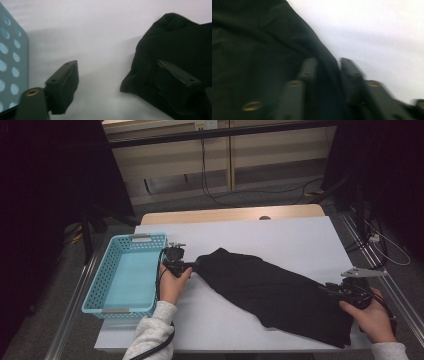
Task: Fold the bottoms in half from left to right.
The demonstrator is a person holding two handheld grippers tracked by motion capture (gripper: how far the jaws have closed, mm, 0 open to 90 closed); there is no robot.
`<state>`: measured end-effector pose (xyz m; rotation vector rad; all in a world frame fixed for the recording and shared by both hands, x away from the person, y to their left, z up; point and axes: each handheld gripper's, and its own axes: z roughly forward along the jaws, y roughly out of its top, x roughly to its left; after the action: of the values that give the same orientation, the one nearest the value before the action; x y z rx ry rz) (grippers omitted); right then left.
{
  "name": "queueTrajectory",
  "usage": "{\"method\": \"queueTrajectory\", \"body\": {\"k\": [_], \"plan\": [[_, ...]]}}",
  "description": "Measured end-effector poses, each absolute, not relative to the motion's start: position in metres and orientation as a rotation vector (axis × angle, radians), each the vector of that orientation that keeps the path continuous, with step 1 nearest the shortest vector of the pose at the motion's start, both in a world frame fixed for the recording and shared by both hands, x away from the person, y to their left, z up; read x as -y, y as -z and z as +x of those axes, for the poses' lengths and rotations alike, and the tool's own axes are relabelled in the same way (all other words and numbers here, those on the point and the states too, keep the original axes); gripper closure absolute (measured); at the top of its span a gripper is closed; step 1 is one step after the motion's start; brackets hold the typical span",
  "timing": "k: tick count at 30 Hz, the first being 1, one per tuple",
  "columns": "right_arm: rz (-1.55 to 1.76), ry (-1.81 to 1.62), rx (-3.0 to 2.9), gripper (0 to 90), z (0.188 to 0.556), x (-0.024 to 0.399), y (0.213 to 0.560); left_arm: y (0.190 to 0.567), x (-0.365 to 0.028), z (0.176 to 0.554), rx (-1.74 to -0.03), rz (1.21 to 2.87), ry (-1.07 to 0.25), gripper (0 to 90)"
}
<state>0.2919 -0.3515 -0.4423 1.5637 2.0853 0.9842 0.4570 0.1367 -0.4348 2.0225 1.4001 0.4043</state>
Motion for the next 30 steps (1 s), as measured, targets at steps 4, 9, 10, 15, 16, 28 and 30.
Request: {"method": "queueTrajectory", "body": {"k": [4,9,10,15,16,28,30], "plan": [[1.531,-1.024,-2.087,48.1,0.294,0.337,0.437,0.438,-0.137,0.456,-1.390,2.063,-0.382,48.3],[1.475,-1.086,-2.123,41.1,0.296,0.311,0.433,0.441,-0.135,0.455,-1.386,2.086,-0.331,65.2],[1.463,-1.097,-2.131,40.7,0.296,0.304,0.433,0.438,-0.136,0.455,-1.382,2.091,-0.331,68.4],[1.339,-1.116,-2.237,39.8,0.297,0.262,0.433,0.433,-0.136,0.455,-1.351,2.085,-0.268,81.7],[1.322,-1.114,-2.248,39.5,0.297,0.257,0.432,0.433,-0.135,0.454,-1.351,2.078,-0.269,83.2],[1.373,-1.121,-2.207,36.9,0.299,0.263,0.439,0.416,-0.144,0.453,-1.366,2.016,-0.267,89.2],[1.372,-1.126,-2.207,36.4,0.299,0.263,0.439,0.418,-0.145,0.454,-1.376,2.017,-0.292,88.4]]}}
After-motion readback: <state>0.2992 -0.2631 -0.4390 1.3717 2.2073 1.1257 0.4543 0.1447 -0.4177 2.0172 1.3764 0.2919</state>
